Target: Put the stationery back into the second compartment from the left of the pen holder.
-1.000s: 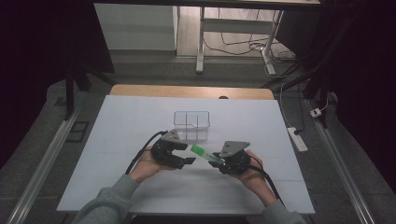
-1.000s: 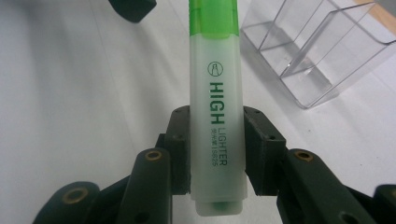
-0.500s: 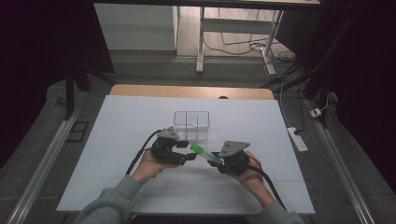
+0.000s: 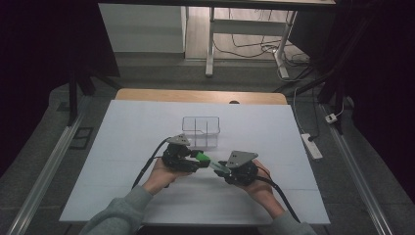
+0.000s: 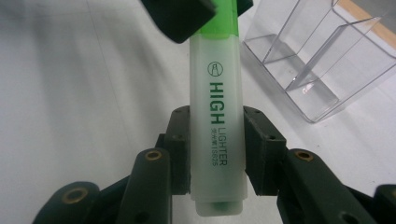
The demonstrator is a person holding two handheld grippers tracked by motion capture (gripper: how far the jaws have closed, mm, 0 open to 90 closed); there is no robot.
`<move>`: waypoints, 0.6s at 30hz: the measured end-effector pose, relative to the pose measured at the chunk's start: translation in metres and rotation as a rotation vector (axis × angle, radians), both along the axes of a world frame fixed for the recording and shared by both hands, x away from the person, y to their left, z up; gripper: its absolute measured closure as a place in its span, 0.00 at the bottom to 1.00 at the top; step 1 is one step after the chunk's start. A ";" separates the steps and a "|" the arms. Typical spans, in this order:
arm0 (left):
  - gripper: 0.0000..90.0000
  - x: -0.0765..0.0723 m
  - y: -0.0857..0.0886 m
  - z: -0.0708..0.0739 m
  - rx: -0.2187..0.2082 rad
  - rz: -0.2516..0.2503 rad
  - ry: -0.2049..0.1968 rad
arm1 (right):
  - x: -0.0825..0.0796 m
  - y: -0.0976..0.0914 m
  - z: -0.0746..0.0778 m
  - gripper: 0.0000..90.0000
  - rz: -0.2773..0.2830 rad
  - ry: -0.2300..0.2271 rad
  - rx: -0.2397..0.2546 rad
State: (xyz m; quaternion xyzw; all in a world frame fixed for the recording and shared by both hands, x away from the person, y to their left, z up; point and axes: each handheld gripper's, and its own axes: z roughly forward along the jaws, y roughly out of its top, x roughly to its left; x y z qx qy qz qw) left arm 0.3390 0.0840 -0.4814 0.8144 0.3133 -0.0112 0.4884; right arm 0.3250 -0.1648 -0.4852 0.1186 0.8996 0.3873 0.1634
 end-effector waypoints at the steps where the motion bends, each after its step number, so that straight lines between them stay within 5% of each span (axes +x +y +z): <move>1: 0.58 0.001 0.001 -0.001 -0.010 0.000 0.008 | 0.000 0.001 -0.001 0.72 0.000 -0.005 -0.007; 11: 0.74 0.001 0.003 0.001 -0.082 -0.055 0.047 | -0.003 0.005 -0.006 0.72 -0.005 -0.061 -0.084; 18: 0.80 -0.001 0.002 0.003 -0.085 -0.075 0.040 | -0.003 0.006 -0.007 0.71 -0.005 -0.067 -0.086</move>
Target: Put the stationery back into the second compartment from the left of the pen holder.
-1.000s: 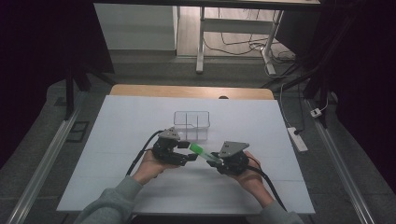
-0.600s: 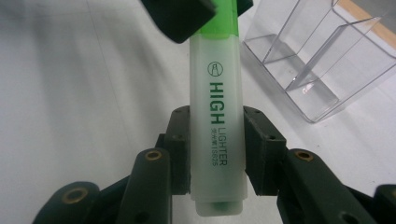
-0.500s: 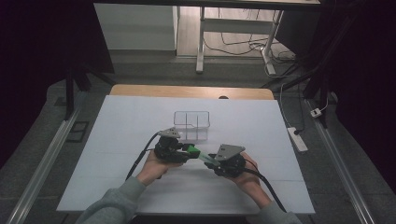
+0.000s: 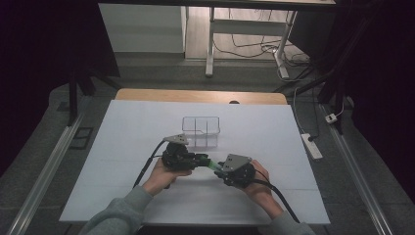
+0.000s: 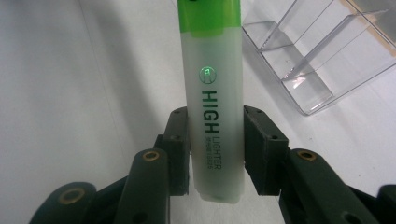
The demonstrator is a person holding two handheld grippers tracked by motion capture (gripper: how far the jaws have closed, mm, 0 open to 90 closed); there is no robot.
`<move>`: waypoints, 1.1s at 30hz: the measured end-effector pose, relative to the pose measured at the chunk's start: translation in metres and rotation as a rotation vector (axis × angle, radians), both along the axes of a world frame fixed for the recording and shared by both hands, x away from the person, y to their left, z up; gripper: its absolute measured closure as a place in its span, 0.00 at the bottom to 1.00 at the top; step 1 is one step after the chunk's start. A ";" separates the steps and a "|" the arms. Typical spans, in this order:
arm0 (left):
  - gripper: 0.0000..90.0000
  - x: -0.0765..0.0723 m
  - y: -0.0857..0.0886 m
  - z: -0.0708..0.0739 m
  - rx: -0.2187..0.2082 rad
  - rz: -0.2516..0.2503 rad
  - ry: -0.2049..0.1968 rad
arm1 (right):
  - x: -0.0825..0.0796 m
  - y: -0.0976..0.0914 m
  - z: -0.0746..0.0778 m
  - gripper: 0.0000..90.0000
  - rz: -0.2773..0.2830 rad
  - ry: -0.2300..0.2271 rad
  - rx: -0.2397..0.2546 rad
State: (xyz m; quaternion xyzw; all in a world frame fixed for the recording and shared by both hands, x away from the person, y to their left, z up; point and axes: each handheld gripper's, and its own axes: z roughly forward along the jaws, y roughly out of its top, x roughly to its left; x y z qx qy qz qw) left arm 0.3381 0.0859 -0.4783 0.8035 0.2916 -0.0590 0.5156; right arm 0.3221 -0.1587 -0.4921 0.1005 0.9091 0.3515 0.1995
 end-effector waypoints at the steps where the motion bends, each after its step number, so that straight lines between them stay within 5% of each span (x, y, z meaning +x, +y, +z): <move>1: 0.80 0.000 0.000 0.000 0.001 -0.003 -0.001 | 0.000 0.000 0.000 0.70 -0.003 0.006 0.003; 11: 0.83 0.000 -0.001 0.001 0.024 -0.006 -0.009 | 0.005 -0.005 0.002 0.61 -0.028 0.052 0.072; 18: 0.83 0.001 0.013 0.007 0.014 0.031 -0.032 | 0.011 -0.019 0.010 0.47 -0.074 0.118 0.197; 33: 0.83 0.002 0.038 0.020 -0.021 0.084 -0.062 | 0.014 -0.059 0.012 0.41 -0.167 0.164 0.252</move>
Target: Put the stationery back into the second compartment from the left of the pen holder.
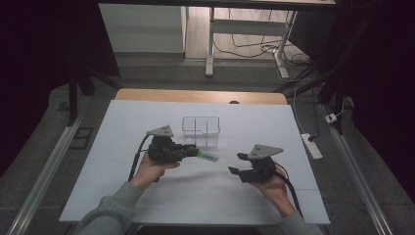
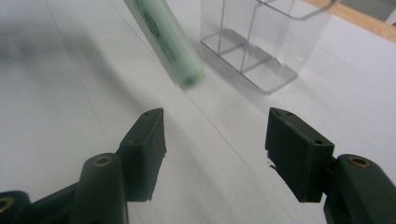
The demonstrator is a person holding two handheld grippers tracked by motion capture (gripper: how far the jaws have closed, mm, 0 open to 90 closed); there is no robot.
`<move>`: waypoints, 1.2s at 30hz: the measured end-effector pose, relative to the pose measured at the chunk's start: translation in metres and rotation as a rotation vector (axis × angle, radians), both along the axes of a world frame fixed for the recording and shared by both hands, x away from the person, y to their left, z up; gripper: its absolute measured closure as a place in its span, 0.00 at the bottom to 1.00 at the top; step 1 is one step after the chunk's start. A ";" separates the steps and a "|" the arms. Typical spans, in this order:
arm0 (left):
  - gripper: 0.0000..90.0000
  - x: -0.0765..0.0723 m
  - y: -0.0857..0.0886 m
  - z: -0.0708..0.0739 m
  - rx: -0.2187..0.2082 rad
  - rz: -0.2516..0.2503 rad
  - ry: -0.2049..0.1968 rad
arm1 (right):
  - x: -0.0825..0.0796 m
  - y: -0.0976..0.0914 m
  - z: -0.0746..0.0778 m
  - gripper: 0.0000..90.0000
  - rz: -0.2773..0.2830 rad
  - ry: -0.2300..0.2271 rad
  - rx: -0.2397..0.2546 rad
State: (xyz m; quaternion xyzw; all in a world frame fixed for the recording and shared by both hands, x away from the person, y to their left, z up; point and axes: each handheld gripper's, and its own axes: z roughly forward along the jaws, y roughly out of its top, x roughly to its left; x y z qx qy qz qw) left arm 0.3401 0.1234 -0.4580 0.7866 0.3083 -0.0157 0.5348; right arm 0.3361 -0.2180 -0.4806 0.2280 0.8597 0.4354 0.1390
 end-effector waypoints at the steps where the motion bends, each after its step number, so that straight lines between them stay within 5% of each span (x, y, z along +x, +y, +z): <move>1: 0.83 0.000 0.001 0.001 -0.002 0.001 -0.001 | -0.001 -0.003 -0.001 0.41 -0.007 0.007 -0.005; 20: 0.83 0.004 0.017 0.022 -0.023 0.030 -0.038 | -0.009 -0.040 -0.012 0.39 -0.087 0.032 -0.049; 28: 0.83 0.005 0.022 0.038 -0.022 0.041 -0.066 | -0.009 -0.050 -0.013 0.38 -0.106 0.040 -0.045; 36: 0.83 0.014 0.033 0.064 0.021 0.088 -0.102 | -0.011 -0.056 -0.012 0.38 -0.114 0.042 -0.044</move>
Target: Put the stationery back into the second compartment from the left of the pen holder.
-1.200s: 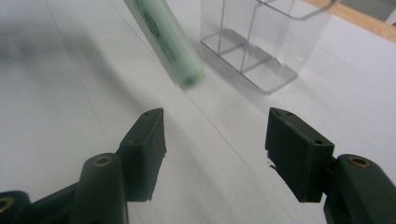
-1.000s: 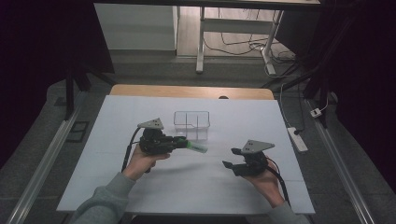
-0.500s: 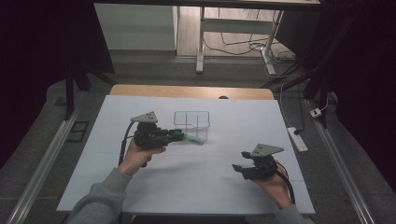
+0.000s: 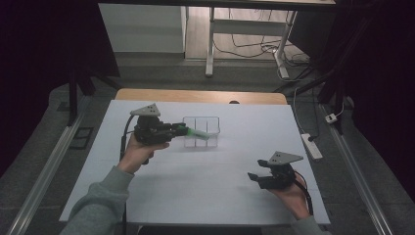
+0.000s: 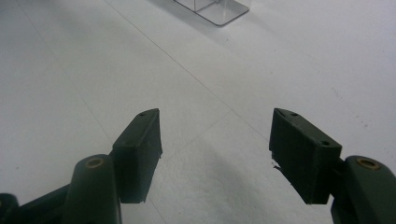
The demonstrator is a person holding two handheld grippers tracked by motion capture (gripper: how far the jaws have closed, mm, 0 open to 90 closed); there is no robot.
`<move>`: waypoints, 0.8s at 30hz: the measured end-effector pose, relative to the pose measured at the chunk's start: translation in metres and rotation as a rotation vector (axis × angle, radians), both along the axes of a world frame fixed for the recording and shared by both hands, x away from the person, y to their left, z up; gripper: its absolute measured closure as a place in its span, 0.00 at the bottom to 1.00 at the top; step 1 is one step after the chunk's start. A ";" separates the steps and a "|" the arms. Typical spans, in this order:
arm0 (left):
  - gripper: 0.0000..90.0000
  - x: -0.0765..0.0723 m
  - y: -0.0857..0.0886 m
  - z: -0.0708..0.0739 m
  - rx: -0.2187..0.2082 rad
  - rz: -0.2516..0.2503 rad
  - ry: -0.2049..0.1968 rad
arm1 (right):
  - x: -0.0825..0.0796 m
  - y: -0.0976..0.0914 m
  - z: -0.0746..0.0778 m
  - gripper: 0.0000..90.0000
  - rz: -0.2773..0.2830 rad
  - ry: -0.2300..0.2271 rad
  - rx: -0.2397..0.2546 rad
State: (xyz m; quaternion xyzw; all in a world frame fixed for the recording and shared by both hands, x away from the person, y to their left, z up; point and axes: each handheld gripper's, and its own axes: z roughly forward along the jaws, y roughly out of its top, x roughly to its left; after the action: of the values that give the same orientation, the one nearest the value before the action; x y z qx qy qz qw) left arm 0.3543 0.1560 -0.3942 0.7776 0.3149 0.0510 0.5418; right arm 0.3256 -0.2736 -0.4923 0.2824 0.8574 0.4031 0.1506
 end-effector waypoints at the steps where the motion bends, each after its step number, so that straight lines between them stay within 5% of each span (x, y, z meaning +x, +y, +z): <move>1: 0.83 0.001 0.002 0.002 0.005 0.008 -0.001 | 0.000 0.000 0.000 0.38 0.000 0.003 0.001; 10: 0.83 0.028 0.007 0.012 0.061 0.064 0.021 | 0.000 0.003 -0.002 0.38 0.005 0.012 -0.015; 20: 0.82 0.061 -0.017 0.012 0.189 0.085 0.065 | 0.000 0.002 -0.005 0.38 -0.002 0.019 -0.022; 24: 0.82 0.067 -0.022 0.008 0.207 0.086 0.082 | 0.001 0.002 -0.005 0.38 -0.007 0.023 -0.021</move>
State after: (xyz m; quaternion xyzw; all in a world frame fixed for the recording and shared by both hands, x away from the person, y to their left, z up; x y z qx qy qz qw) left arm 0.4217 0.1340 -0.3858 0.8166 0.3632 0.0746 0.4423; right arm 0.3263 -0.2721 -0.4973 0.2886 0.8622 0.3902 0.1452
